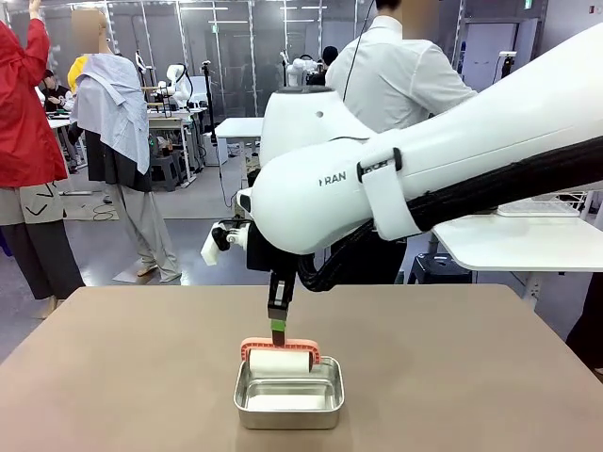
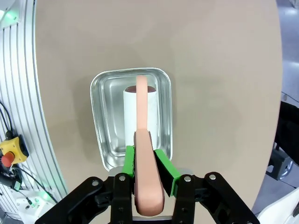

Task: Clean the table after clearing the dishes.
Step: Place the Lint Roller back on top of the Airtight Container.

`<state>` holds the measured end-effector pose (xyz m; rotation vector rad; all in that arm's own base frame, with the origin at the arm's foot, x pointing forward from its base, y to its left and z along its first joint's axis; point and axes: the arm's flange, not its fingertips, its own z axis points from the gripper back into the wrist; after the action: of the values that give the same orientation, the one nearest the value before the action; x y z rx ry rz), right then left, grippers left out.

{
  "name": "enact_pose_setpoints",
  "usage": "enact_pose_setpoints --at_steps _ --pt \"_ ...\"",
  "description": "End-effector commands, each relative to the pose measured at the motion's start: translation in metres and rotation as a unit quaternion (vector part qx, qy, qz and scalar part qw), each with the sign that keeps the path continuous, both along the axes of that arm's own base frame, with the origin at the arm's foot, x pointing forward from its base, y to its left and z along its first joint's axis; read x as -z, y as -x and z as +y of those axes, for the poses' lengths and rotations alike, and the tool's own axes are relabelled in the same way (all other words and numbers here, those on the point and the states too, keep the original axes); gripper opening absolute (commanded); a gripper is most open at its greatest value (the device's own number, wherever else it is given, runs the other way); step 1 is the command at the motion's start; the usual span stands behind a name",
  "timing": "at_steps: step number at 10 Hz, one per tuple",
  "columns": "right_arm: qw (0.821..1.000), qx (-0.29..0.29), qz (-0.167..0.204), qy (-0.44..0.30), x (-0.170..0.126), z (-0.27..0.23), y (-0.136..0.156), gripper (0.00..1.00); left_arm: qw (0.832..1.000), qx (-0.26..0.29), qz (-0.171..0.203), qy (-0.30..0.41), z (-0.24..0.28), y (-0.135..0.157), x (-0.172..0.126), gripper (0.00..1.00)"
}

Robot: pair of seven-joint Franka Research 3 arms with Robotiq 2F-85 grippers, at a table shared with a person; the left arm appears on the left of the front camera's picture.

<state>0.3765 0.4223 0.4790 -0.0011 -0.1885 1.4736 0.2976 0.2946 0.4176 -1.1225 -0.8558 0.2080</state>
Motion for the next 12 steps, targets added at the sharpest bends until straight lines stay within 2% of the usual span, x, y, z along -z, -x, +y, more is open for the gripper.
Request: enact_pose_setpoints --at_steps 1,8,9,12 --pt "1.0 -0.012 0.027 -0.004 0.004 0.013 -0.012 0.23 1.0 -0.001 -0.014 0.004 -0.001 0.004 0.0 1.0" --pt "0.995 -0.013 0.096 0.009 0.048 0.005 -0.054 0.23 1.0 -0.001 -0.014 0.004 -0.001 0.004 0.0 1.0" --pt "0.994 -0.02 0.107 0.006 0.052 0.005 -0.055 0.23 1.0 -0.001 -0.014 0.004 -0.001 0.004 0.0 1.0" --pt "0.991 -0.062 0.11 0.04 0.054 0.0 -0.048 0.23 1.0 -0.001 -0.014 0.004 -0.001 0.004 0.0 1.0"
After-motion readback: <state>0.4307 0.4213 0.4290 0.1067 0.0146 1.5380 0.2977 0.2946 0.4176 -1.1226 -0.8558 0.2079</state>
